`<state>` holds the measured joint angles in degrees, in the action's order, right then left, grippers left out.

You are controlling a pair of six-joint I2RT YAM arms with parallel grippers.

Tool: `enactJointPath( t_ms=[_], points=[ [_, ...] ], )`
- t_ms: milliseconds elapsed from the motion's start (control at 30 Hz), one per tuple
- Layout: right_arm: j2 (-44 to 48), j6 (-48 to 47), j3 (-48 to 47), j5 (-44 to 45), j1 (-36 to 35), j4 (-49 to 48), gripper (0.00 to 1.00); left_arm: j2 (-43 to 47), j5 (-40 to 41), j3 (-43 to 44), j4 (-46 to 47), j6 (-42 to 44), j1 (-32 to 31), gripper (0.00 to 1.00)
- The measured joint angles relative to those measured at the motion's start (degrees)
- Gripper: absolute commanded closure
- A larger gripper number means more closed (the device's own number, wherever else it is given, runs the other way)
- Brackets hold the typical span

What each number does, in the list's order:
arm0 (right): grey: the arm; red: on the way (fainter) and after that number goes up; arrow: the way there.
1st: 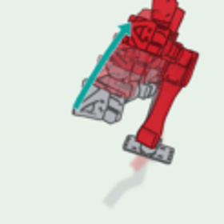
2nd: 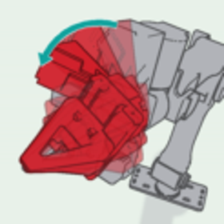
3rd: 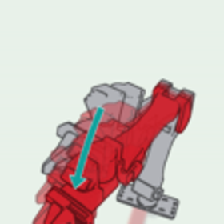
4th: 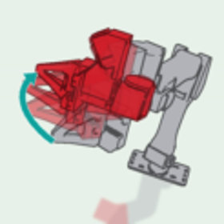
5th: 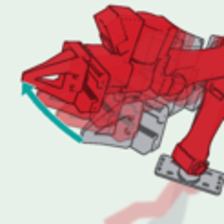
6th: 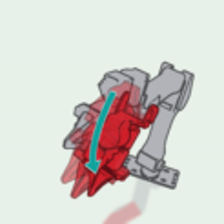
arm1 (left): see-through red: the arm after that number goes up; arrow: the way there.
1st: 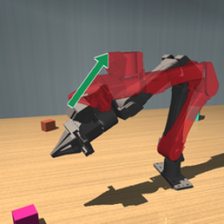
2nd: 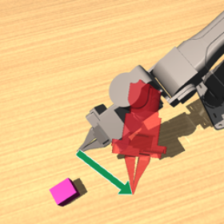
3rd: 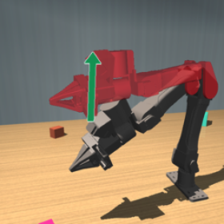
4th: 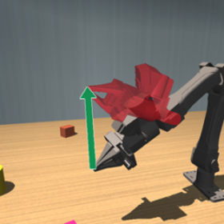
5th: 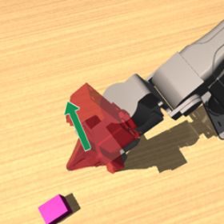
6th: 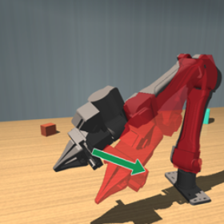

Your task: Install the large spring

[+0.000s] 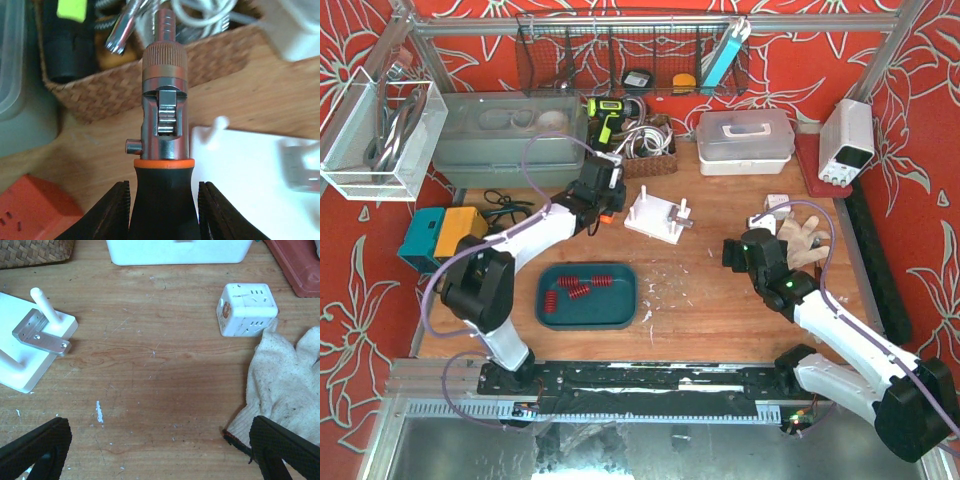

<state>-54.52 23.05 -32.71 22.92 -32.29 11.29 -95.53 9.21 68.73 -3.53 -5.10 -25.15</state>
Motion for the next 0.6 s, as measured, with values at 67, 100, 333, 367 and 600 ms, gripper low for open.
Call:
enactJointPath(
  t_ms=[67,100,333,367,600],
  points=[
    [0.02,0.0,0.0,0.0,0.0,-0.02,0.03,-2.47,0.61,0.28,-0.22,1.11,1.57,1.0],
    [0.04,0.0,0.0,-0.02,0.0,-0.02,0.03,-3.76,0.79,0.44,-0.28,1.49,2.03,1.0],
    [0.24,0.0,0.24,-0.07,0.0,-0.2,0.03,-11.32,0.22,0.7,-1.6,2.84,3.56,0.97],
    [0.17,0.0,0.24,-0.07,0.0,-0.22,0.03,-12.0,0.26,0.72,-1.73,2.95,3.65,0.96],
    [-0.02,0.09,0.24,-0.04,-0.02,-0.2,0.01,-17.77,1.73,3.26,-3.06,3.82,3.78,0.65]
  ],
)
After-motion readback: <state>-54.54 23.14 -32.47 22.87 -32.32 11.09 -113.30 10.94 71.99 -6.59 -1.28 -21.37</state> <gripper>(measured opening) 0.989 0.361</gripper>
